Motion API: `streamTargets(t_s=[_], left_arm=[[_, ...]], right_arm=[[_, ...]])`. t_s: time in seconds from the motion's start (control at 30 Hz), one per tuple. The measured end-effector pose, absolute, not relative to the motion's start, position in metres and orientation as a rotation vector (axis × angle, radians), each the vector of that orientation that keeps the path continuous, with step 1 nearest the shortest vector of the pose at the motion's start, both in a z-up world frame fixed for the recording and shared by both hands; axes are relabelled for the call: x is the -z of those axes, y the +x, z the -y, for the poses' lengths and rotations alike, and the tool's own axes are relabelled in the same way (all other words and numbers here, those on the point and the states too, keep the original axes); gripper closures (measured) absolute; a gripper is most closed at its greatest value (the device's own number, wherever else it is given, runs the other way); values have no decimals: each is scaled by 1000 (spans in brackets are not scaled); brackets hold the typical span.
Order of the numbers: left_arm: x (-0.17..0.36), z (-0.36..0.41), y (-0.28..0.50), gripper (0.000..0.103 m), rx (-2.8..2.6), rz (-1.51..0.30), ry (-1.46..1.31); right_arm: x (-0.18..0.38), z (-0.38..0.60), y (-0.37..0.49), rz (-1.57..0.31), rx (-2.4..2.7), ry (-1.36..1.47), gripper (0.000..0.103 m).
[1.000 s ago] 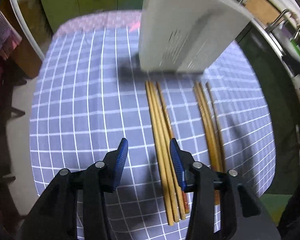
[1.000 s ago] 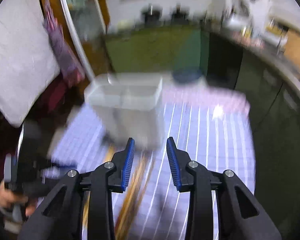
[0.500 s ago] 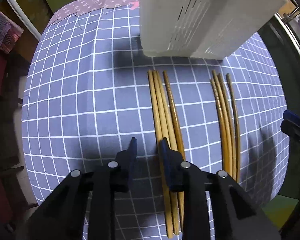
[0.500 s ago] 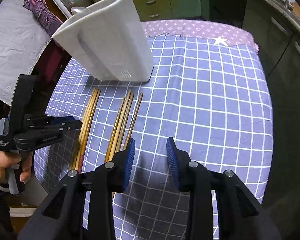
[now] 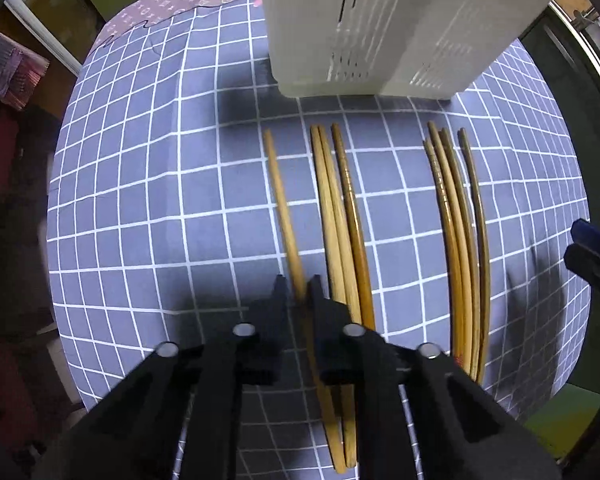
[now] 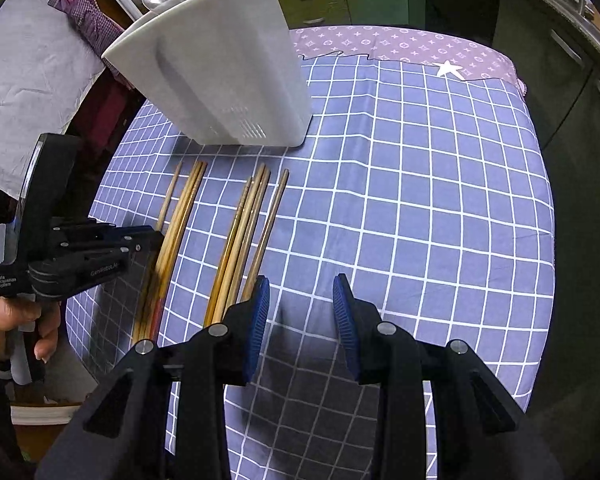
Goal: Organize utensils
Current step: 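Lower the left gripper onto a wooden chopstick and close it, then lift the chopstick upright with the left gripper while the right gripper grasps another chopstick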
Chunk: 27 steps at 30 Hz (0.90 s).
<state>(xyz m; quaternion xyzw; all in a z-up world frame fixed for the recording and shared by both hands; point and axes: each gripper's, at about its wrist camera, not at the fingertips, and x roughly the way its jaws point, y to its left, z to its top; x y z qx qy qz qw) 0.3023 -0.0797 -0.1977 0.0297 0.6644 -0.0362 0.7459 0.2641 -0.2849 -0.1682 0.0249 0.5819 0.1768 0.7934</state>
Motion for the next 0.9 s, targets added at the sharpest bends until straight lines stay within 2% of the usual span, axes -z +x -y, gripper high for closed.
streamTargets(t_s=[0.27,0.47,0.5,0.53,0.7,0.9], left_arm=[[194,74,303,96,98,-1445,34],[170,56,293,96,126,-1328,9],[162,52,288,96,133,-1294,6],[157,49,285,96,139,-1270,-4],[123,48,260,96,164,-1144,-10],[98,36,239,96,190,-1023,-17]], right_arm=[[176,269,270,-1314,-390,33,68],[191,250,280,-1378,-398,38,68],[194,246,281,-1388,-397,34,71],[197,242,282,-1396,-394,29,77],[210,226,290,-1449,-364,3,86],[219,209,298,-1489,-325,-24,86]])
